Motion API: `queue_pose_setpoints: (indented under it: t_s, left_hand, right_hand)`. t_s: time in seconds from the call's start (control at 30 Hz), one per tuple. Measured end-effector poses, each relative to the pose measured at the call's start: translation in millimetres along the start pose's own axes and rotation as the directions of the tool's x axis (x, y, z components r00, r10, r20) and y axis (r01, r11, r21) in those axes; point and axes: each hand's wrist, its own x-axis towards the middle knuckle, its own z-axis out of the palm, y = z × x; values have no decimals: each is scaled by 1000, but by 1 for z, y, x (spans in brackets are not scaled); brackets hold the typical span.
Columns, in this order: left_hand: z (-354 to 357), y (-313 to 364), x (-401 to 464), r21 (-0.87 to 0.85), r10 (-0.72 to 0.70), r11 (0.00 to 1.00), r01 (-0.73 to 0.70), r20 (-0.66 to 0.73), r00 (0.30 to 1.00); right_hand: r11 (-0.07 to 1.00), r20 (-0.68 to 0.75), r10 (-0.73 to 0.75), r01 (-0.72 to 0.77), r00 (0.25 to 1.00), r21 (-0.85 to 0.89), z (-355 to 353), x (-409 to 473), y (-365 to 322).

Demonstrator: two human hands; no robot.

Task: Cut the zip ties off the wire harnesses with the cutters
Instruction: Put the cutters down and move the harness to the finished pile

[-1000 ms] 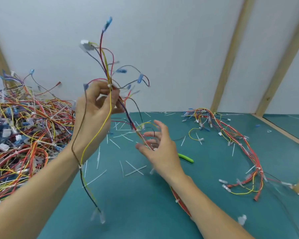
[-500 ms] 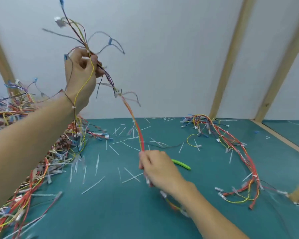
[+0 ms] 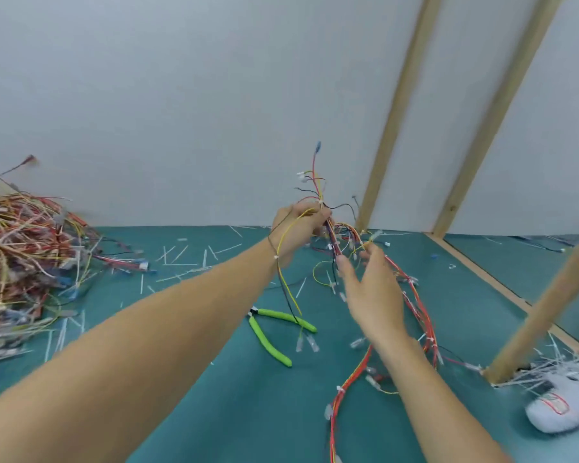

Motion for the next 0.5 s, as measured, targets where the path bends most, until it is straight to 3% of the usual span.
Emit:
queue_pose_setpoints:
  t_s: [0.1, 0.2, 0.27, 0.33, 0.43, 0.5]
  left_hand:
    - [-2, -18, -6, 33, -93, 995, 90, 135, 986]
    - [-22, -35, -7, 60, -72, 996, 63, 145, 987]
    - [-39, -45, -7, 157, -74, 986, 51, 148, 986]
    - [-56, -60, -10, 327, -100, 944, 45, 153, 983]
    - [-82, -83, -29, 588, -96, 806, 59, 31, 995]
    - [-99, -93, -48, 646, -17, 763, 29, -25, 1000]
  right_hand:
    - [998, 79, -59, 60, 995, -11, 18, 33, -9]
    - [988, 232, -129, 144, 964, -48, 39, 50, -12]
    - [981, 209, -155, 176, 965, -85, 53, 56, -11]
    - [945, 117, -196, 220, 974, -242, 64, 66, -6]
    - [868, 75, -222, 232, 972, -439, 72, 85, 5]
    - [816, 90, -217, 231, 972, -530, 73, 100, 11]
